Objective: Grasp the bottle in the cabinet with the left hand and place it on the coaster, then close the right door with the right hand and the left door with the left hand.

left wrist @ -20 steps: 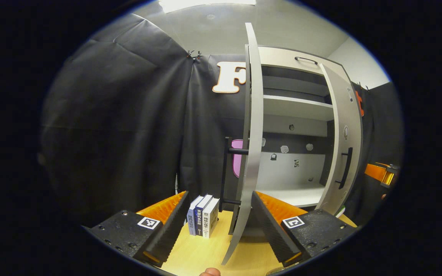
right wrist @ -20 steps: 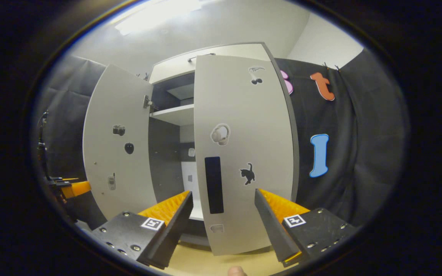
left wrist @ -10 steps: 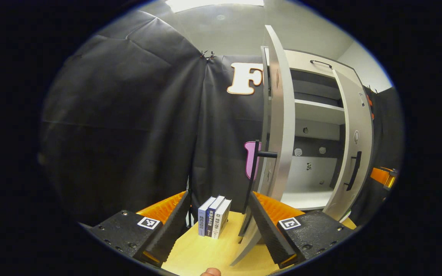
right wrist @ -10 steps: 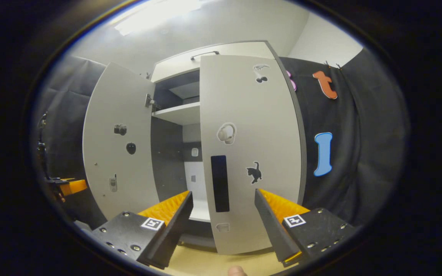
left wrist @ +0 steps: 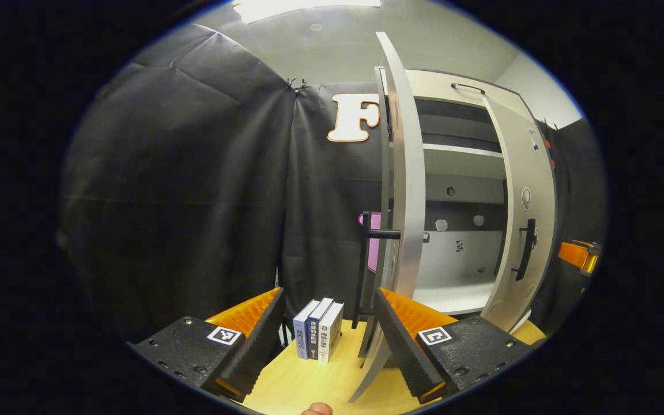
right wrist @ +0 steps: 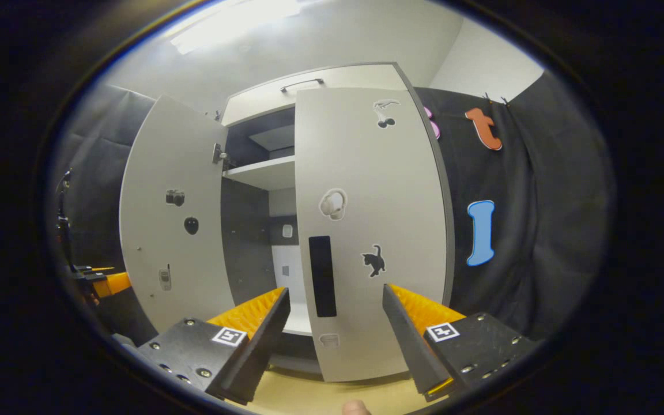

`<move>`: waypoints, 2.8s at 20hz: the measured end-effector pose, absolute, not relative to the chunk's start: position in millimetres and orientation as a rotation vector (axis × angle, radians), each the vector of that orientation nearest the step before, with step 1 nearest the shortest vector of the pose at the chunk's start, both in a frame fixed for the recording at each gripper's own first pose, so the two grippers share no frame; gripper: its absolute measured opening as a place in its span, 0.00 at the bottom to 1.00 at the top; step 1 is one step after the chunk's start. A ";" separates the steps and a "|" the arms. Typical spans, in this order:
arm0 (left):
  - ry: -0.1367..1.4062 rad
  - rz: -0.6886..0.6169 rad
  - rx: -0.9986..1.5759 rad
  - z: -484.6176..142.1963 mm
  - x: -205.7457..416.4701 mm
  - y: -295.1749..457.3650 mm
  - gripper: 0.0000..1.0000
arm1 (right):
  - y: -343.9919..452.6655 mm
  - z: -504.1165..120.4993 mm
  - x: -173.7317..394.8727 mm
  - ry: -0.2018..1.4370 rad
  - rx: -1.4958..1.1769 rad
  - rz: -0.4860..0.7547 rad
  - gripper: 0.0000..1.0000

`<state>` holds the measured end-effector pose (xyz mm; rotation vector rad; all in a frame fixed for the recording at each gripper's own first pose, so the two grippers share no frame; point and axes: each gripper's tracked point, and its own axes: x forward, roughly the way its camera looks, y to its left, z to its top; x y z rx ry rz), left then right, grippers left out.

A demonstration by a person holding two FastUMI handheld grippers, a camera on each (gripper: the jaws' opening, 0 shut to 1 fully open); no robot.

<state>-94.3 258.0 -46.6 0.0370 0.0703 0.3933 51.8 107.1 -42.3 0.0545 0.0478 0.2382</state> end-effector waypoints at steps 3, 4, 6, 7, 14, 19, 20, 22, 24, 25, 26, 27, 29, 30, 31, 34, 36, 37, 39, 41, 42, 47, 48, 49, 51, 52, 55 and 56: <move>0.069 0.377 0.028 -46.6 -93.3 254.6 0.92 | 104.5 -43.1 52.2 0.048 0.052 0.235 0.98; 0.069 0.370 0.022 -47.0 -92.7 252.7 0.92 | 104.3 -43.1 51.7 0.048 0.052 0.235 0.98; 0.067 0.359 0.021 -46.2 -91.1 250.4 0.91 | 103.5 -42.7 51.2 0.047 0.051 0.234 0.98; 0.067 0.356 0.026 -46.1 -91.5 249.4 0.90 | 103.0 -42.4 50.7 0.046 0.051 0.233 0.98; 0.063 0.343 0.009 -46.0 -90.6 245.3 0.95 | 100.2 -42.3 50.2 0.046 0.049 0.236 0.98; 0.063 0.324 0.014 -47.9 -89.9 239.5 0.95 | 95.8 -42.3 48.2 0.047 0.047 0.233 0.98; 0.063 0.317 0.012 -46.7 -89.1 238.1 0.95 | 94.6 -42.4 47.4 0.046 0.046 0.231 0.98; 0.062 0.304 0.008 -46.8 -88.7 233.3 0.95 | 91.7 -41.9 46.4 0.046 0.045 0.227 0.98; 0.062 0.300 0.005 -47.5 -88.0 230.9 0.95 | 88.7 -41.8 46.0 0.045 0.044 0.225 0.98; 0.061 0.296 0.005 -46.9 -87.8 230.2 0.95 | 87.2 -41.8 46.0 0.045 0.043 0.223 0.98; 0.061 0.290 0.005 -47.5 -87.1 228.4 0.95 | 87.0 -42.3 44.6 0.046 0.042 0.222 0.98; 0.061 0.285 0.002 -47.4 -86.4 226.7 0.95 | 86.0 -42.0 44.4 0.047 0.042 0.222 0.98; 0.061 0.275 0.002 -48.1 -85.6 222.5 0.95 | 84.2 -40.8 43.9 0.046 0.040 0.220 0.98; 0.061 0.269 0.003 -48.1 -85.1 220.6 0.95 | 83.6 -41.3 42.4 0.046 0.039 0.220 0.98; 0.061 0.262 0.004 -48.1 -84.4 218.7 0.95 | 83.1 -41.5 41.4 0.046 0.037 0.218 0.98; 0.062 0.236 0.000 -49.3 -82.4 211.0 0.94 | 79.9 -40.3 40.8 0.044 0.035 0.213 0.93; 0.059 0.223 -0.006 -48.7 -79.6 207.1 0.89 | 76.3 -39.4 40.8 0.044 0.032 0.208 0.98; 0.058 0.216 -0.009 -48.2 -77.7 204.8 0.89 | 75.0 -38.6 40.8 0.044 0.031 0.206 0.98; 0.058 0.195 -0.017 -49.4 -74.2 196.2 0.95 | 72.3 -38.8 40.2 0.043 0.030 0.199 0.98; 0.059 0.174 -0.016 -50.3 -69.3 186.5 0.89 | 68.2 -37.7 40.3 0.041 0.028 0.192 0.98; 0.060 0.162 -0.013 -50.5 -67.1 181.8 0.89 | 66.7 -37.0 39.6 0.040 0.027 0.189 0.98; 0.066 0.104 -0.022 -53.3 -55.6 160.4 0.94 | 55.4 -35.2 43.1 0.038 0.023 0.169 0.98; 0.067 0.095 -0.023 -54.0 -52.5 156.1 0.95 | 53.2 -35.6 43.5 0.038 0.022 0.165 0.98; 0.068 0.085 -0.022 -53.5 -50.3 152.1 0.95 | 50.9 -35.4 44.5 0.038 0.021 0.162 0.98; 0.066 0.064 -0.022 -52.8 -46.5 144.3 0.95 | 48.3 -35.7 43.9 0.038 0.021 0.155 0.98; 0.064 0.050 -0.023 -53.7 -43.5 139.0 0.95 | 46.4 -35.5 45.0 0.038 0.020 0.152 0.98; 0.059 0.005 -0.035 -52.9 -36.5 121.9 0.95 | 42.0 -34.6 45.5 0.036 0.020 0.145 0.98; 0.057 -0.011 -0.037 -51.4 -36.9 119.7 0.95 | 40.7 -34.6 45.5 0.035 0.019 0.142 0.93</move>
